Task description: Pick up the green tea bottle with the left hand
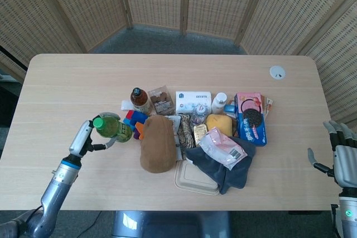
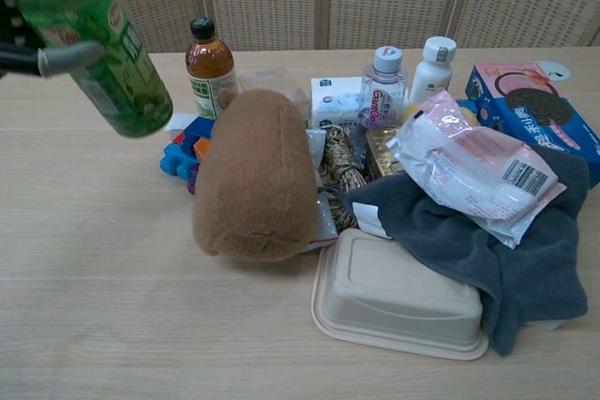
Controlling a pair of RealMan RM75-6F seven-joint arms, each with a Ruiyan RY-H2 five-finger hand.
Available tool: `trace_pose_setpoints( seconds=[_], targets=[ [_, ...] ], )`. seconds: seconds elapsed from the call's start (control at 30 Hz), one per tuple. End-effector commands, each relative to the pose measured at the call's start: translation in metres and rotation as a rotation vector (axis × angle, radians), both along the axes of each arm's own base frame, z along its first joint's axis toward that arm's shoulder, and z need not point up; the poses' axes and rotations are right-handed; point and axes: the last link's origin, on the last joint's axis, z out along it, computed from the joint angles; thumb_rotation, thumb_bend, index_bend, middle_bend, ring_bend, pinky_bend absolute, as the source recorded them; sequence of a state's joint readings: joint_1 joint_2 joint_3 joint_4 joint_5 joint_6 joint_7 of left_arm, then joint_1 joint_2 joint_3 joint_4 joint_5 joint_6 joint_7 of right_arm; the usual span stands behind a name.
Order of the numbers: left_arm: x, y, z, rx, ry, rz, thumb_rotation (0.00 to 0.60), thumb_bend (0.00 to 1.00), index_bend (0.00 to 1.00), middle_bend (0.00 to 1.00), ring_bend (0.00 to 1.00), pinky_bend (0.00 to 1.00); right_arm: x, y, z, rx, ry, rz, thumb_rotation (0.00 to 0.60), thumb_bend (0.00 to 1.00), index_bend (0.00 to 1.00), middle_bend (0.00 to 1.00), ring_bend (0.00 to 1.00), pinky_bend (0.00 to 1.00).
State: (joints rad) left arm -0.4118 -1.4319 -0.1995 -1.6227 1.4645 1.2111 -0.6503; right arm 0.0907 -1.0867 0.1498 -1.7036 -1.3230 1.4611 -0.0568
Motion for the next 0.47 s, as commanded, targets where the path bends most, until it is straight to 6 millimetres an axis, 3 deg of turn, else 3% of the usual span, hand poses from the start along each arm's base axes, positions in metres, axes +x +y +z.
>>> trace_pose_setpoints(
  seconds=[0.03, 0.27, 0.47],
  targets=[
    [0.018, 0.011, 0.024, 0.058, -0.044, -0.035, 0.600, 0.50, 0.42, 0.42, 0.52, 0.36, -0.001, 0.001, -0.001, 0.000, -0.004, -0.001, 0.337, 0.42, 0.00, 0.00, 0.00, 0.00],
    [0.042, 0.029, 0.054, 0.123, -0.136, -0.062, 0.600, 0.49, 0.42, 0.41, 0.52, 0.35, -0.003, 0.004, -0.005, 0.000, -0.013, -0.011, 0.335, 0.41, 0.00, 0.00, 0.00, 0.00],
    [0.048, 0.035, 0.055, 0.116, -0.161, -0.063, 0.600, 0.48, 0.41, 0.41, 0.52, 0.35, -0.002, 0.004, -0.004, 0.003, -0.005, -0.015, 0.334, 0.41, 0.00, 0.00, 0.00, 0.00]
  ],
)
